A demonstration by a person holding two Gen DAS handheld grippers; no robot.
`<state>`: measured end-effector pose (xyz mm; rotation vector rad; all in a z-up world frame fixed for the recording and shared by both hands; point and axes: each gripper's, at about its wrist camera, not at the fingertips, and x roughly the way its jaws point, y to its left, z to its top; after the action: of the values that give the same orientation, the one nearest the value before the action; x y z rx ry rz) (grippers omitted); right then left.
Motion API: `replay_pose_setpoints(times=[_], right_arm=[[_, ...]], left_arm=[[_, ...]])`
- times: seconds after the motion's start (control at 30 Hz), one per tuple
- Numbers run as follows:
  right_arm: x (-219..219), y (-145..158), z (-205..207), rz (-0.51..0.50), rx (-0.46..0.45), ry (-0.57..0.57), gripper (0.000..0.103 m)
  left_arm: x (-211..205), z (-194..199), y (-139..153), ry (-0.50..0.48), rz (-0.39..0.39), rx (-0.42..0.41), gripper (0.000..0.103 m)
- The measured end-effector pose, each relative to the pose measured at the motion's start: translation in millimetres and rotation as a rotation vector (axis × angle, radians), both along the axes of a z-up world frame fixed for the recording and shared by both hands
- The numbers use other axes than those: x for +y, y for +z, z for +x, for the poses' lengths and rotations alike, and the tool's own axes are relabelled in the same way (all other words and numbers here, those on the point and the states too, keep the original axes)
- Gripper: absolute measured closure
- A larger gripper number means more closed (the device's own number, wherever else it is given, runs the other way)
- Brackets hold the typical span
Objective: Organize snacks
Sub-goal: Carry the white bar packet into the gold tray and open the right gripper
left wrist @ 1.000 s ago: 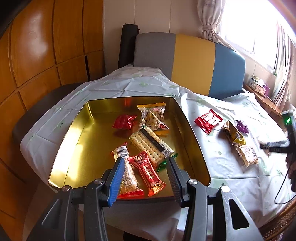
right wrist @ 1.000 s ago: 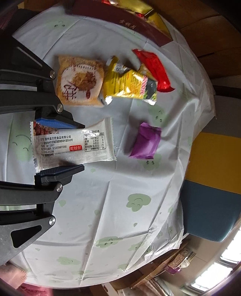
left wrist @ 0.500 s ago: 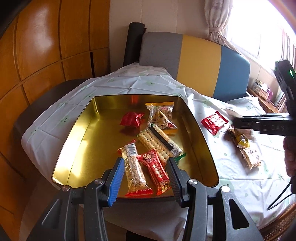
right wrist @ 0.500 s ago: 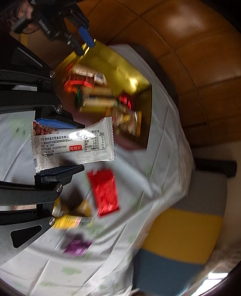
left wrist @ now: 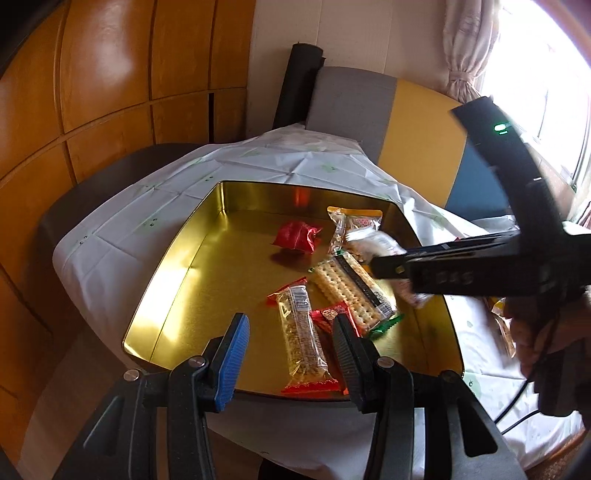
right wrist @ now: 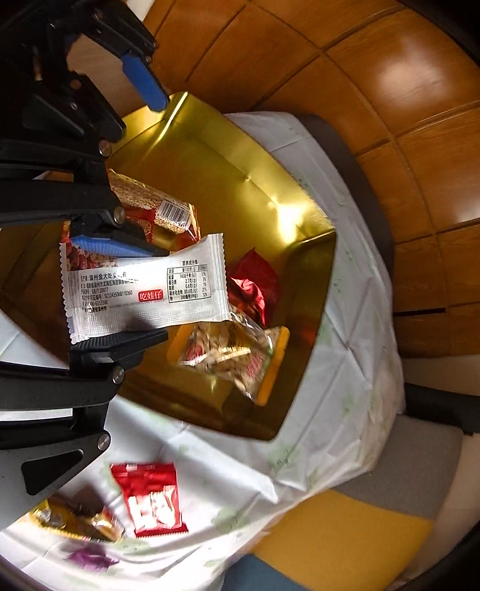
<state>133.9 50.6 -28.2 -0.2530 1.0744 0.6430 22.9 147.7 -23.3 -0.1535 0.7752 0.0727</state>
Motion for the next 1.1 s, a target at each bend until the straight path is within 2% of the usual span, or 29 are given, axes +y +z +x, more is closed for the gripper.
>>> replay_pose_setpoints(times=[0.13,0.27,0.4,0.5,0.57,0.6,0.63,0.67,0.83,1.1], right_arm=[[14,-17,5,-0.035,0.012,0.008,0.066],[12,-25,7,-0.024,0.027,-0.005,0.065],[7,-25,4,-0.005,0.024,-0.003,0.053],[1,-20,-3,0.014,0.009,0.007,0.053],[0,-17,-8,0.001,-0.014,0.016,0.054],[0,-17,-9,-0.009,-0.02,0.02,0.059],[1,-19,-10,-0.016,-0.016,0.027,0.071],[1,-20,-10,-0.019,-0.013,0.029,0.072],[-1,-19,-9,-0.053,-0.048,0.002,0.072],[-15,-9,-17,0.015,-0.045,-0.013,0.068]], left_arm=[[2,2,-3,0.001,0.001,0.01,0.055],[2,3,-5,-0.002,0.002,0.017,0.055],[2,4,-6,0.0,0.002,0.019,0.055],[2,4,-7,0.0,0.006,0.021,0.055],[0,3,-7,-0.003,0.006,0.023,0.055],[-1,3,-7,-0.006,0.009,0.023,0.055],[-2,3,-6,-0.008,0.011,0.023,0.055],[-3,2,-6,-0.012,0.013,0.022,0.055],[-6,-1,-4,-0.018,0.026,0.021,0.055],[-8,-2,-4,-0.022,0.036,0.024,0.055]])
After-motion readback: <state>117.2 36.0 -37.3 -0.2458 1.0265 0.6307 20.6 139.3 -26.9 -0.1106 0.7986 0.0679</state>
